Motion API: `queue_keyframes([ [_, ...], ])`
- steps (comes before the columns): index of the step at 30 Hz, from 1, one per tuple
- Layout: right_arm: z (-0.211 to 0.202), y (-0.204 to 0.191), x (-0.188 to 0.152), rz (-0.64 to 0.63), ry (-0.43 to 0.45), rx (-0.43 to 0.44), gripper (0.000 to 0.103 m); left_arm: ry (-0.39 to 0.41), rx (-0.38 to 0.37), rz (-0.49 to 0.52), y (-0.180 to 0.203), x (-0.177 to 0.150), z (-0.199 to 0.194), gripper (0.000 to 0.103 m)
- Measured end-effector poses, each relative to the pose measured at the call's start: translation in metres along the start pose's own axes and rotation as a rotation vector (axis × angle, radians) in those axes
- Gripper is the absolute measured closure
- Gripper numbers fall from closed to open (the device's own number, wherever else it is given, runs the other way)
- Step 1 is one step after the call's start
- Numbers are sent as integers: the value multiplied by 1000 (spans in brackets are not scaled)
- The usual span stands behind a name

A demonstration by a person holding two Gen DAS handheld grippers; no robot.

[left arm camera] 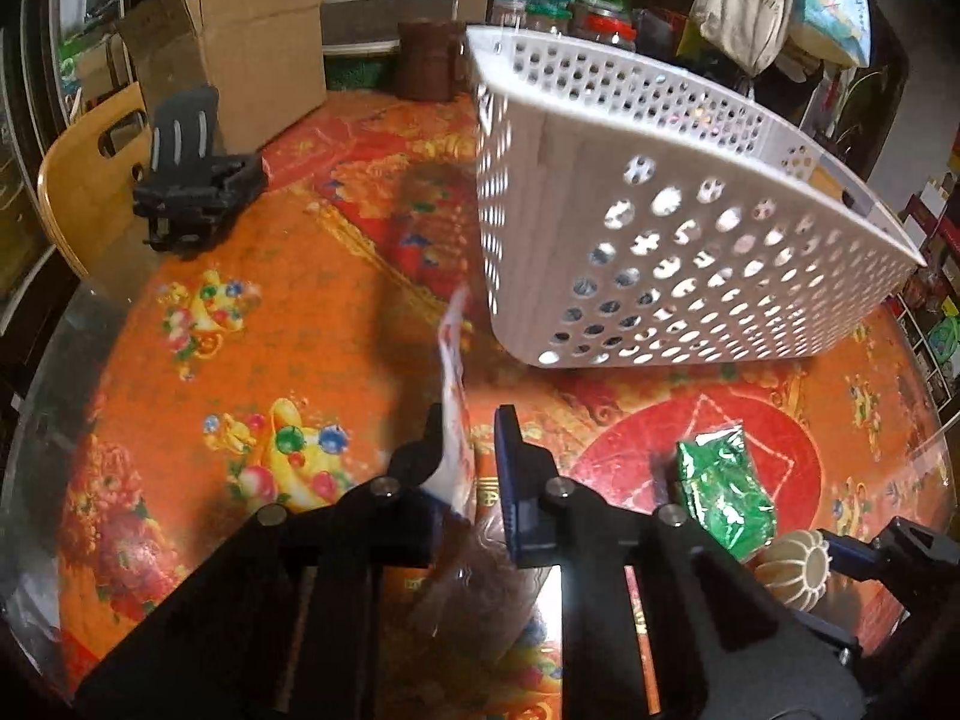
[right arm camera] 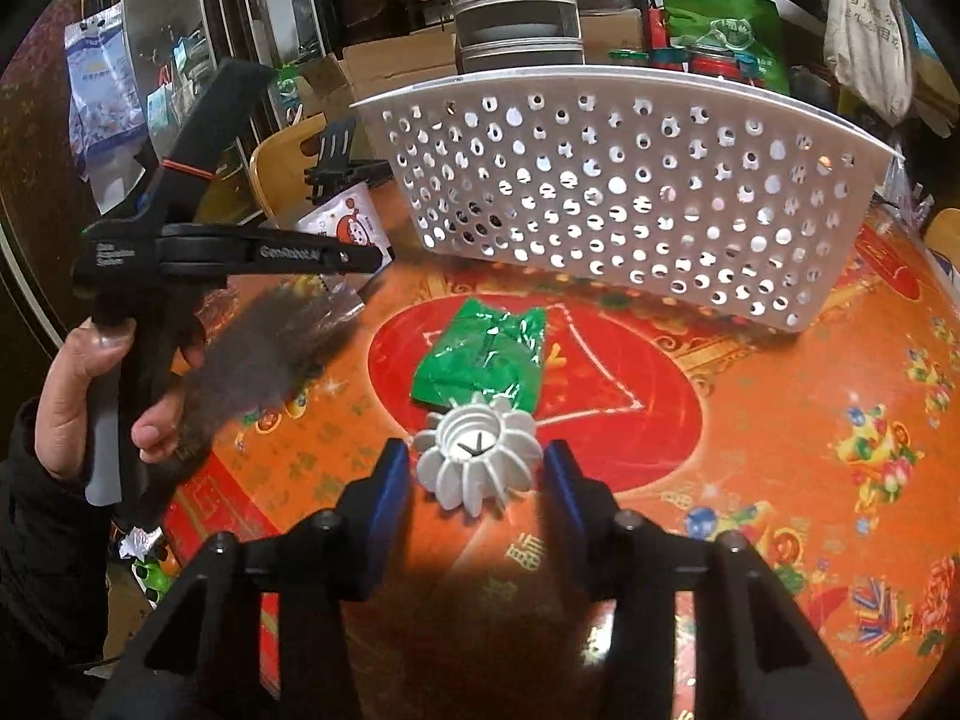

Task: Organize soft objects
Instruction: 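Pinch the small printed packet with the left tool while the right tool grasps the white flower-shaped piece, then carry both items into the basket and open both tools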

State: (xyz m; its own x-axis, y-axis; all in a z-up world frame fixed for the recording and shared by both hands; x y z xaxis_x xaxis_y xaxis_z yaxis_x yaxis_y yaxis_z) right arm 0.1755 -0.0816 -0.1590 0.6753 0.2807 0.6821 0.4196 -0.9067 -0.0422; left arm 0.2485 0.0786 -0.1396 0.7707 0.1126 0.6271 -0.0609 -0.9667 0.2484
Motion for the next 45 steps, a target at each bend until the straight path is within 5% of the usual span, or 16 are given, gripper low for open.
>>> queue_keyframes([
  [8,-13,12,4,5,37,-27,62,65,-31,51,8,5,-24,90],
  [23,-31,38,8,49,73,-41,62,26,32,74,-7,-1,2,99],
  [45,-99,87,50,73,209,-118,62,216,-30,171,53,37,-108,100],
])
Point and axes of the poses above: each gripper's, at about its wrist camera, not at the fingertips, and z roughly the way its jaws point, y to its right, x to its top, the point moved 8 cm from there along z, roughly the way its jaws point, and after that the axes turned 11 degrees about -x, right-handed, at the moved point
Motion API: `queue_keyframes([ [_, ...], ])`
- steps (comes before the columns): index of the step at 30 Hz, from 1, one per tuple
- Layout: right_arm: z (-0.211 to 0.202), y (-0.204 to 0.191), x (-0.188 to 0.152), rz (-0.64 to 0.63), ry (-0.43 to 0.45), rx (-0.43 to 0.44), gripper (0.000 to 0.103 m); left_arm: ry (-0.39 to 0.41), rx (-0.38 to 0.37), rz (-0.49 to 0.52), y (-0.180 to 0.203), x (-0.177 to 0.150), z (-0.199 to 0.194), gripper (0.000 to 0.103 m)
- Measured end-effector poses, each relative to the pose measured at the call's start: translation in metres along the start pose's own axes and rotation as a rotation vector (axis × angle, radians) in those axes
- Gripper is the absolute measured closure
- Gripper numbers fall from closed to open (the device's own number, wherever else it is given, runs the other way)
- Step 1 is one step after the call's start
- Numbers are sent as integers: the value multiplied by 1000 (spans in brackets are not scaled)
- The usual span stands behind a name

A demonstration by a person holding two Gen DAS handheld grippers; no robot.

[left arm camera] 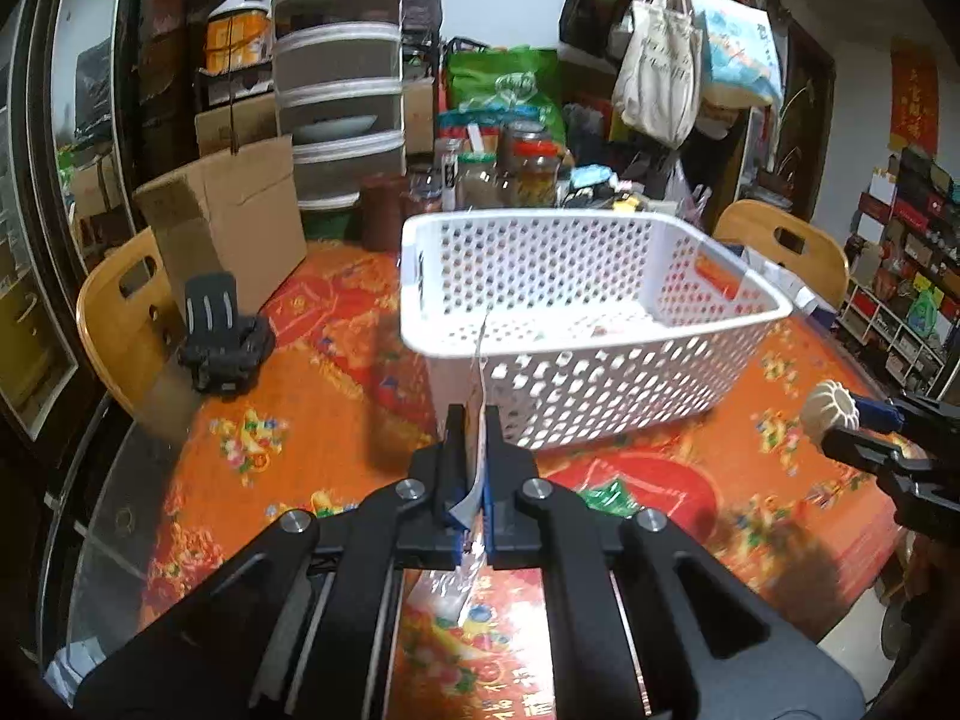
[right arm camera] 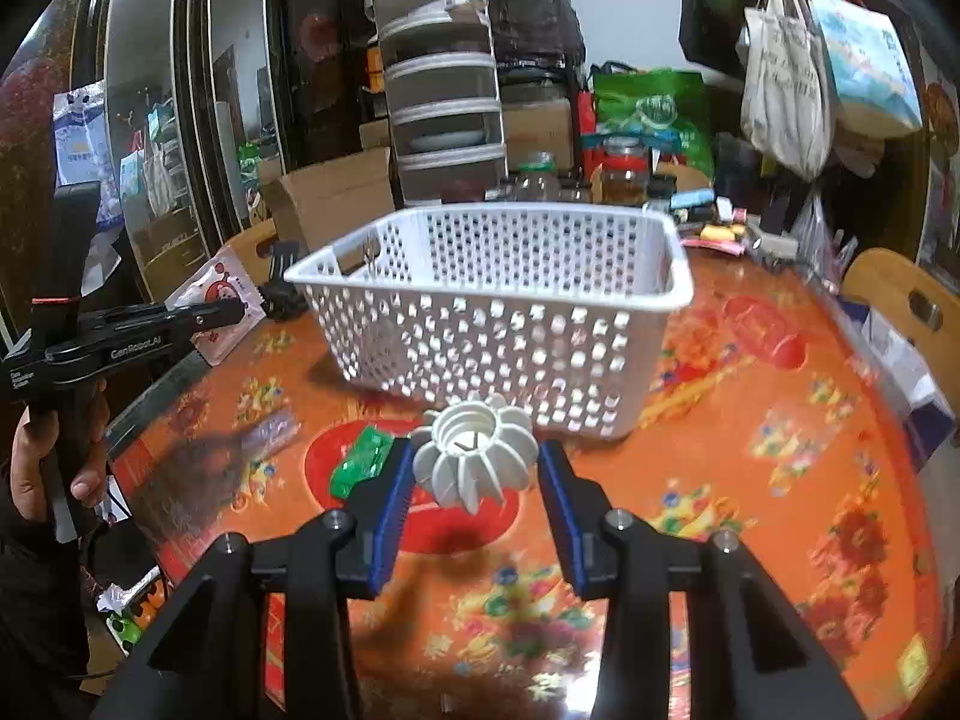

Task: Organize soft objects
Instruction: 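Carry both items into the basket and open both tools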

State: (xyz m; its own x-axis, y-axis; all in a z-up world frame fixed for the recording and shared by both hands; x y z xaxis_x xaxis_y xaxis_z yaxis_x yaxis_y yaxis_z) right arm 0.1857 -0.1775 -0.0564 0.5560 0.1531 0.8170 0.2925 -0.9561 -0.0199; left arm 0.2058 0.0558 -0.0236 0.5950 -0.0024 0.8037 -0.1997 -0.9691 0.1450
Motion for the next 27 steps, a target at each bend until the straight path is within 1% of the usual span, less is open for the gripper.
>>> queue_keyframes([
  [4,-15,7,32,-20,47,-20,62,24,-22,-3,8,23,-11,100],
  [8,-20,12,67,-42,72,-32,62,45,-57,-15,15,55,-15,100],
  [12,-14,17,100,-50,76,-43,62,54,-85,-5,27,88,-13,100],
  [15,0,23,124,-50,64,-49,62,53,-98,3,36,110,-5,100],
  [18,20,27,140,-53,37,-72,62,34,-118,-4,43,133,12,100],
  [20,40,28,145,-50,3,-69,62,-2,-122,-13,45,143,32,100],
  [22,61,30,147,-60,-26,-96,62,-38,-113,-20,44,151,57,100],
  [24,80,32,144,-59,-63,-107,62,-84,-115,-44,41,151,80,100],
  [27,112,34,136,-59,-125,-132,62,-144,-88,-63,32,145,115,100],
])
Point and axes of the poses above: each gripper's, at about its wrist camera, not at the fingertips, and z roughly the way its jaws point, y to its right, x to its top, the point moved 8 cm from there along z, roughly the way its jaws point, and after that the axes turned 11 degrees about -x, right-handed, at the moved point
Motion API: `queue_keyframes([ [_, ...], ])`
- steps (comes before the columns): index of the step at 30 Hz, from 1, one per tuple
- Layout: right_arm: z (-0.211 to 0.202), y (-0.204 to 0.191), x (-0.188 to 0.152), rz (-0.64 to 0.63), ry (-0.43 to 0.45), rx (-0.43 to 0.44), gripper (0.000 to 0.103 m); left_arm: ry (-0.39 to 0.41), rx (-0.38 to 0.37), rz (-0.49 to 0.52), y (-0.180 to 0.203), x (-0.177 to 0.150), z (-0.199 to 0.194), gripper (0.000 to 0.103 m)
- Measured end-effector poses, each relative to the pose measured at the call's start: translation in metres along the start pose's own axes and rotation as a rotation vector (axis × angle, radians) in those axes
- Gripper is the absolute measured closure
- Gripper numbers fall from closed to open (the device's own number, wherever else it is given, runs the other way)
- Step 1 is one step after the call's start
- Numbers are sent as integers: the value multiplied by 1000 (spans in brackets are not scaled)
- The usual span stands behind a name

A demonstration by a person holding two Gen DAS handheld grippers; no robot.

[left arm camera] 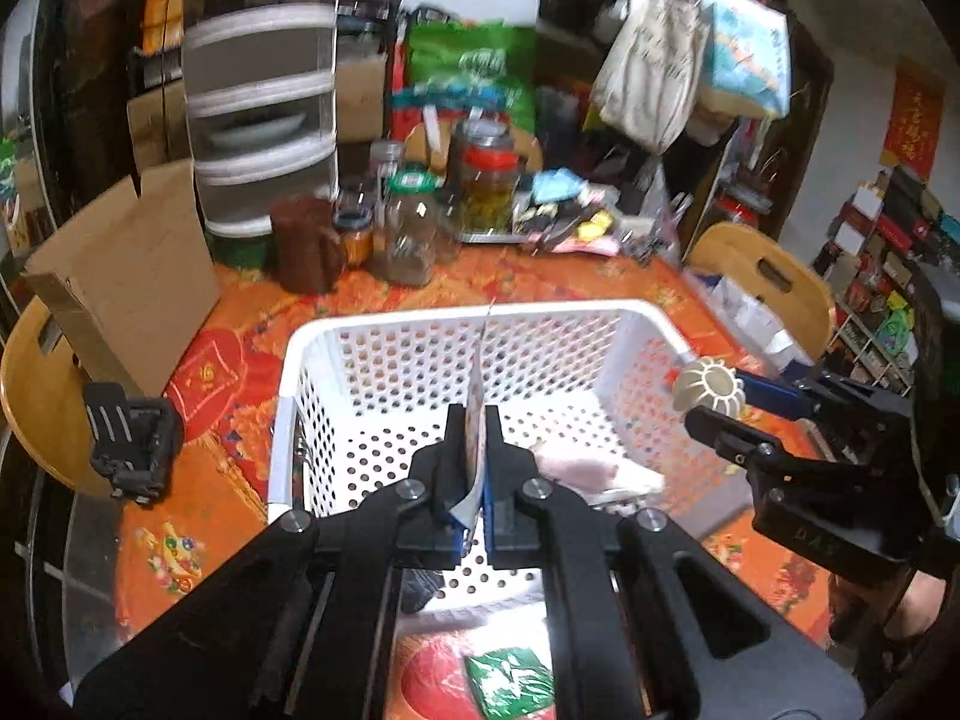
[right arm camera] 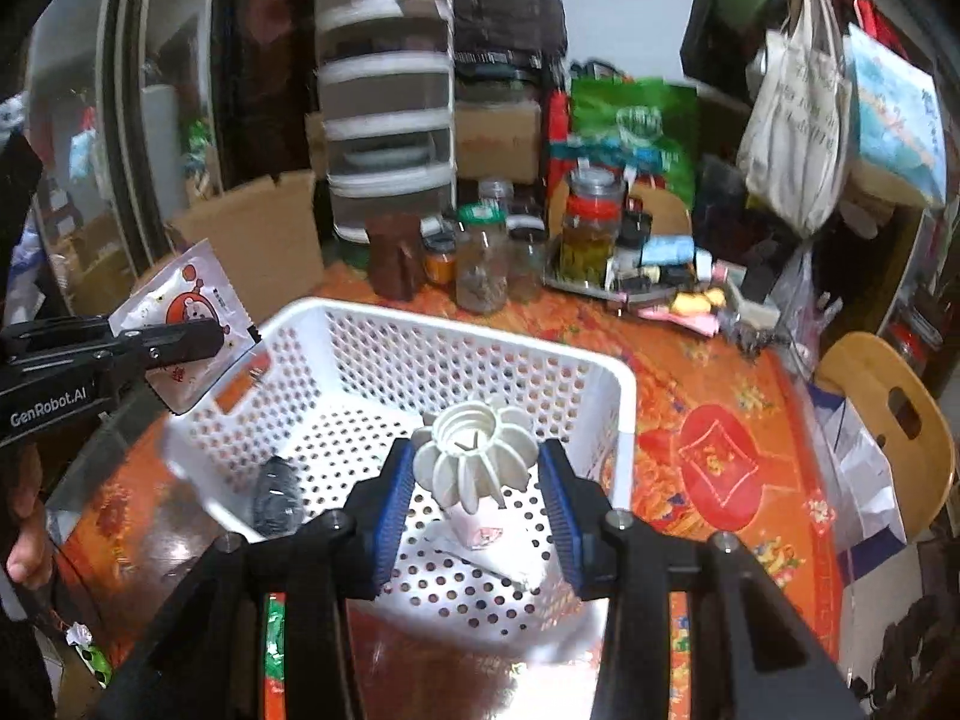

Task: Organize soft objects
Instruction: 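Carry both items into the basket and open both tools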

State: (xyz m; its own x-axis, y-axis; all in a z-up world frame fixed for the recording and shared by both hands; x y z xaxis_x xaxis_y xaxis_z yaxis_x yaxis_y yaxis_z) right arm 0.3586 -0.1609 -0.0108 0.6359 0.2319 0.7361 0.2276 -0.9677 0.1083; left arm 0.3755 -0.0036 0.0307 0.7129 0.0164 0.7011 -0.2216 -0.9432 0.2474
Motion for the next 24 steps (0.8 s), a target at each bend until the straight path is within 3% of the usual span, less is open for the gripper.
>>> queue_keyframes([
  [6,46,-8,-13,-22,-109,-24,62,-104,34,-58,-31,-22,55,100],
  [11,66,-14,-22,-33,-163,-21,62,-119,52,-70,-43,-37,71,100],
  [24,79,-11,-28,-50,-187,-83,61,-138,66,-62,-46,-48,87,99],
])
Point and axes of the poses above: each gripper's, at about its wrist camera, not at the fingertips, and z roughly the way its jaws point, y to its right, x to its top, the point moved 8 cm from there along z, roughly the way its jaws point, and after that the axes turned 11 degrees about -x, right-handed, at the moved point
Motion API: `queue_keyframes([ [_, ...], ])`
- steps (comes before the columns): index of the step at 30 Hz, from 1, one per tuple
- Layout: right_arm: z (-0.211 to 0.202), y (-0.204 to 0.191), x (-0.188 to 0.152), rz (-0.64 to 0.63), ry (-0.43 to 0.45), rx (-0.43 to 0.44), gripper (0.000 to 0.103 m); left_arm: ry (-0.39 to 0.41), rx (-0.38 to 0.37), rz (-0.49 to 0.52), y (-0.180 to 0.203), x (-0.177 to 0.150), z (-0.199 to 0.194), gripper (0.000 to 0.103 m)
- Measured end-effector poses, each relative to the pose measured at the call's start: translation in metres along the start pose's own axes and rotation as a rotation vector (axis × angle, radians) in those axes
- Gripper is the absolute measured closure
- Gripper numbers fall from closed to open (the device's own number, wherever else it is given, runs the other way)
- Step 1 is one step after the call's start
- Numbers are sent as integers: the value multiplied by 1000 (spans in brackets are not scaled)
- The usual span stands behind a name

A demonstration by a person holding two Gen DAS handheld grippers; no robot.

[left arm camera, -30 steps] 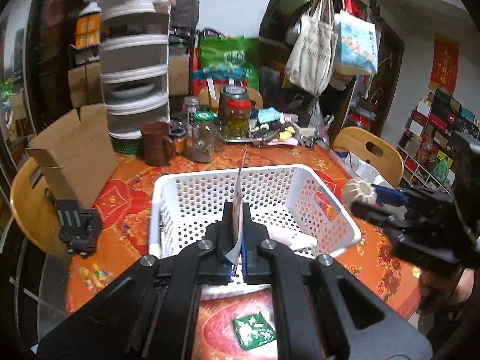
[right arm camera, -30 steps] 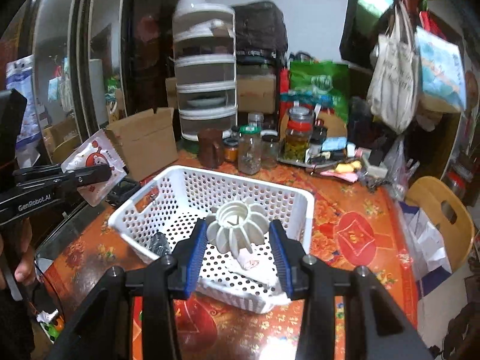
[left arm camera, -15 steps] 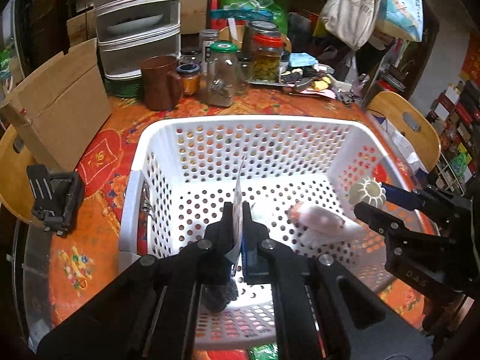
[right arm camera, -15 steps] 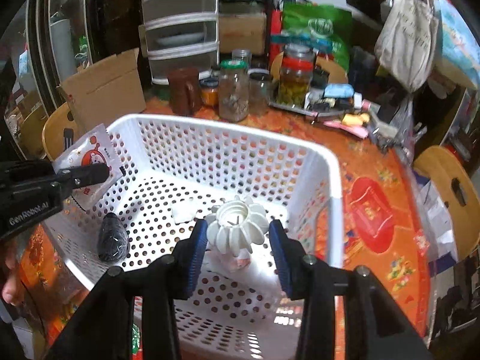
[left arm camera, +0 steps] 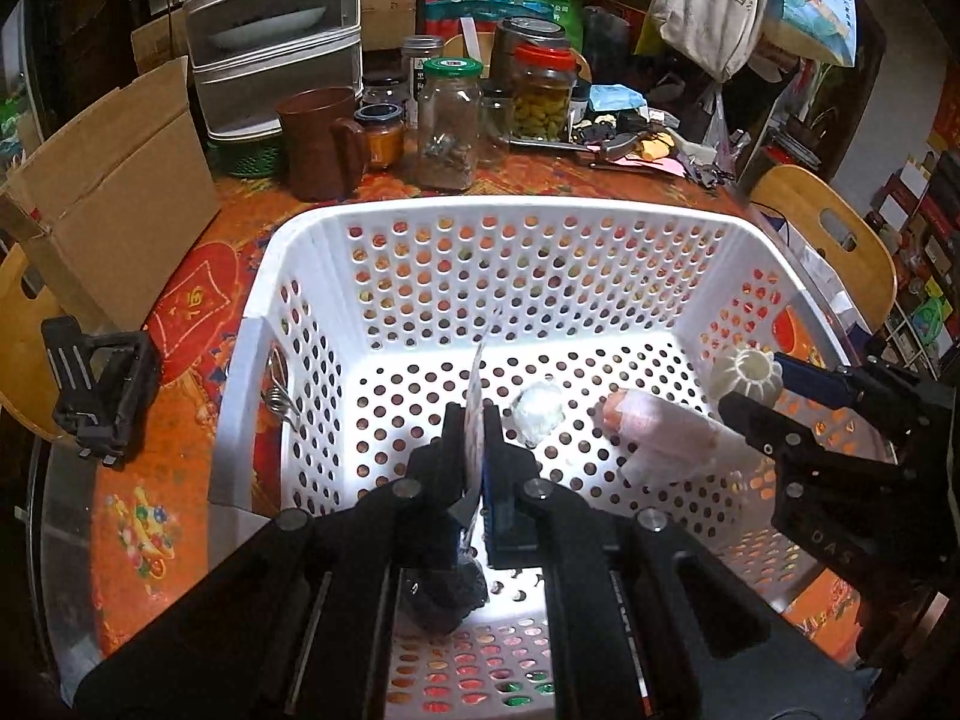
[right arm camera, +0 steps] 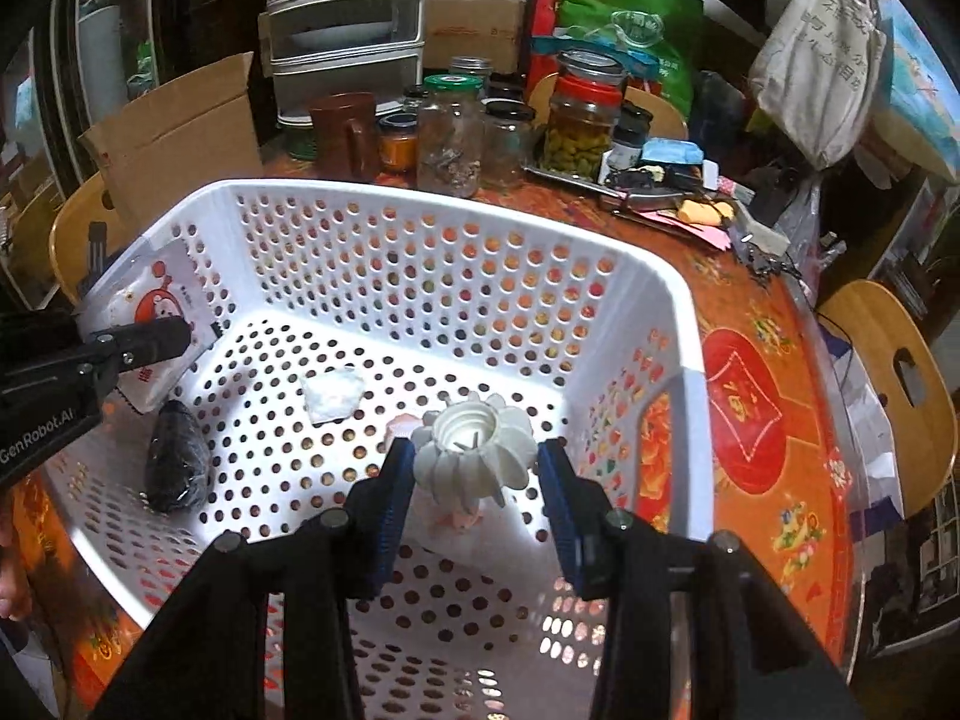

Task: Organize soft objects
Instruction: 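Carry both items into the basket and open both tools, then grasp the clear plastic tray with the left tool while the right tool grasps the green packet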

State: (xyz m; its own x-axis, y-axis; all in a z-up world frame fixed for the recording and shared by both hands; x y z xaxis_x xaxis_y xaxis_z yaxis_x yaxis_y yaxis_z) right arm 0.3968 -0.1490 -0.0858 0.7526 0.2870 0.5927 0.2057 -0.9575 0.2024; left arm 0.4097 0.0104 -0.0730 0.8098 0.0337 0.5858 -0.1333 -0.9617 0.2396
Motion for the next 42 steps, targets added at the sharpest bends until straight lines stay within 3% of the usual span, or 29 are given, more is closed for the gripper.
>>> queue_keyframes([
  [3,-3,1,0,12,7,12,58,-1,-11,6,2,0,-1,97],
  [4,-6,2,1,17,16,18,54,4,-18,11,3,0,-2,91],
  [5,-9,3,2,19,28,18,43,16,-12,15,3,0,-5,86],
  [6,-14,5,4,19,48,10,35,27,-8,18,3,1,-9,70],
  [7,-18,7,6,19,59,3,34,37,-6,21,2,2,-12,54],
  [9,-24,9,7,32,71,9,34,69,-4,35,4,5,-22,40],
  [16,-56,29,6,67,127,5,27,130,37,105,15,7,-65,18],
  [26,-110,37,-17,68,193,4,20,169,84,168,20,-15,-146,9],
  [32,-133,28,-45,100,224,51,19,133,117,186,11,-61,-177,6],
  [36,-130,11,-76,134,210,87,18,112,91,160,-2,-108,-173,6],
  [42,-99,-48,-134,122,136,169,18,35,37,44,-42,-174,-123,6],
])
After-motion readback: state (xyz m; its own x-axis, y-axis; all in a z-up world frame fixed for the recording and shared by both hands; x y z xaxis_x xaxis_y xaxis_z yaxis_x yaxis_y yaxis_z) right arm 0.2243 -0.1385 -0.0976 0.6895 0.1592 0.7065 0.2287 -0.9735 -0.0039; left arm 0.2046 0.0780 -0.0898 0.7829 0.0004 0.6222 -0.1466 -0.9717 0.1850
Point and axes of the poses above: each gripper's, at about its wrist camera, not at the fingertips, and z roughly the way its jaws point, y to its right, x to its top, the point moved 8 cm from there along z, roughly the way its jaws point, and after that the axes turned 11 degrees about -x, right-handed, at the moved point
